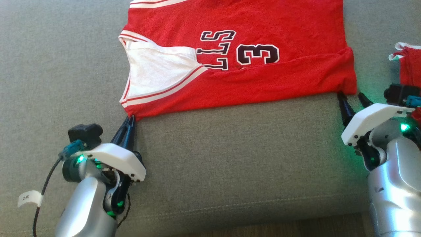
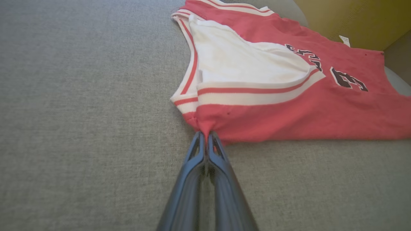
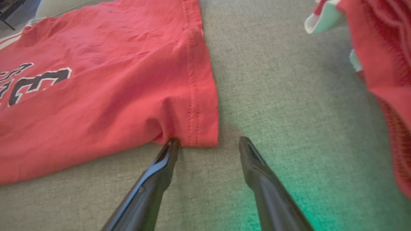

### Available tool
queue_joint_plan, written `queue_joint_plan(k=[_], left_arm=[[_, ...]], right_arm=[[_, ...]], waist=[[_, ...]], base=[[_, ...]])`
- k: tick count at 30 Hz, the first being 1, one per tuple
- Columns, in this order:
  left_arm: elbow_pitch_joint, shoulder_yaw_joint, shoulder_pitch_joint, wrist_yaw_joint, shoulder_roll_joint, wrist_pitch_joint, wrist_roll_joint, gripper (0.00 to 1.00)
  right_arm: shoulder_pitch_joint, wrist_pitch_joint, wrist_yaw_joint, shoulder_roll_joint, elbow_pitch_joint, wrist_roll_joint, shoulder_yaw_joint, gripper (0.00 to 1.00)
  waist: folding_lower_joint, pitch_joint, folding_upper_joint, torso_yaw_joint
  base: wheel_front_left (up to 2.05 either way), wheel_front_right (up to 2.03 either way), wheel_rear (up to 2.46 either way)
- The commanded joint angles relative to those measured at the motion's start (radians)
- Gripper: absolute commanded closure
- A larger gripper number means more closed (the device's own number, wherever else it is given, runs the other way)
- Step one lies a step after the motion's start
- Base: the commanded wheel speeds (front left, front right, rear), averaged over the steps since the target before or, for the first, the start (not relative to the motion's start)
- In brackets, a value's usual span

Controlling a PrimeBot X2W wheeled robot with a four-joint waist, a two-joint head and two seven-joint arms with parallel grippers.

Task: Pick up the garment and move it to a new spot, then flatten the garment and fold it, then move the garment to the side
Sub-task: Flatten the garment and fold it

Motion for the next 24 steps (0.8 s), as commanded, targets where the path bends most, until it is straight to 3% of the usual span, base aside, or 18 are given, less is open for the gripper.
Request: queue_joint_plan(k=[1,4,10,16,24], left_arm=[[-0.023,0.028,-0.029,-0.003,0.021,-0.010,-0.002,1.00],[-0.019,0.025,-0.032,-0.005,0.022,-0.012,-0.005,1.00],[-0.021,0.023,-0.027,-0.007,0.033,-0.020,-0.007,1.00],[-0.053,0.030,0.003,-0.004,0.059,-0.020,-0.011,1.00],[-0.192,0.042,0.099,0.015,0.107,0.035,-0.026,1.00]], right_arm=[[-0.031,0.007,0.000,0.009,-0.011,-0.011,0.018,0.27],[-0.057,0.012,0.000,0.009,0.044,-0.007,0.024,1.00],[-0.076,0.001,0.000,0.009,0.096,-0.019,0.034,1.00],[-0.038,0.005,0.000,-0.015,0.064,0.003,0.061,1.00],[0.091,0.093,0.000,-0.127,-0.061,0.132,0.170,1.00]], waist=[[0.0000,-0.002,0.0000,0.004],[0.0000,-0.007,0.0000,0.008],[0.0000,-0.026,0.0000,0.014],[0.0000,-0.052,0.0000,0.011],[0.0000,-0.081,0.0000,0.003]], base=[[0.00,0.00,0.00],[0.00,0.00,0.00],[0.00,0.00,0.00],[0.00,0.00,0.00],[0.00,0.00,0.00]])
